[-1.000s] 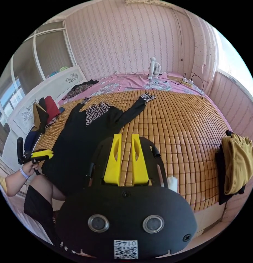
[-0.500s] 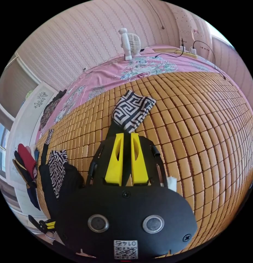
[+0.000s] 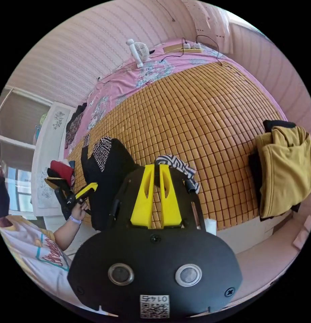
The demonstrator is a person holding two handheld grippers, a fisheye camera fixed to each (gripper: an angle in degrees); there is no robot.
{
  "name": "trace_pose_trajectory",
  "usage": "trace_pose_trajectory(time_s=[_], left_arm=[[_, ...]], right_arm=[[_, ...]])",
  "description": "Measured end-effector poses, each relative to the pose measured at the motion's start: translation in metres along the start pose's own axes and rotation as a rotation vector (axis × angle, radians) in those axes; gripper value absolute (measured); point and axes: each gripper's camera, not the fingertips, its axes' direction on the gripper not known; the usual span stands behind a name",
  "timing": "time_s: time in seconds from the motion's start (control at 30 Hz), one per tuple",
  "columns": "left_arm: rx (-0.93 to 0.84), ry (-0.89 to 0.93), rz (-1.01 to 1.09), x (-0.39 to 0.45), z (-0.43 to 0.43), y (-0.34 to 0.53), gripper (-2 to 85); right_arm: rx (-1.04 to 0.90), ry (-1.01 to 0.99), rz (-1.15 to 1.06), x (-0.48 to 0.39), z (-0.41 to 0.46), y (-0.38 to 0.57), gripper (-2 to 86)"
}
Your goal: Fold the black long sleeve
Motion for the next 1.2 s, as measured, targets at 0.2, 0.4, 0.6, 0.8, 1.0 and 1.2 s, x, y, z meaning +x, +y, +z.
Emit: trace_pose_trajectory(time_s=[0.2,0.4,0.6,0.8,1.0,1.2], left_arm=[[-0.003,-0.007,0.065,0.003,0.033,-0.064,5.2],[-0.06,-0.038,0.132,0.001,0.078,-0.122,6.2],[-0.136,-0.064,0.171,0.008,0.135,-0.169,6.6],[-0.272,-0.143,0.178,0.013,0.189,-0.19,6.2],[-0.264,-0.157,0.185,0.018,0.197,-0.203,6.0],[-0.184,-0.168,0.187,0.024,0.191,-0.224,6.0]], right_arm=[[0.113,0.247,0.126,0.042,-0.023,-0.009,6.8],[-0.017,0.277,-0.081,0.018,0.029,0.045,10.1],[-0.244,0.385,-0.179,0.003,0.091,0.078,10.0],[-0.331,0.283,-0.172,0.003,0.079,0.077,1.8],[-0.116,0.104,0.0,0.036,-0.027,0.043,3.9],[0.038,0.361,0.09,0.054,-0.039,0.041,8.4]])
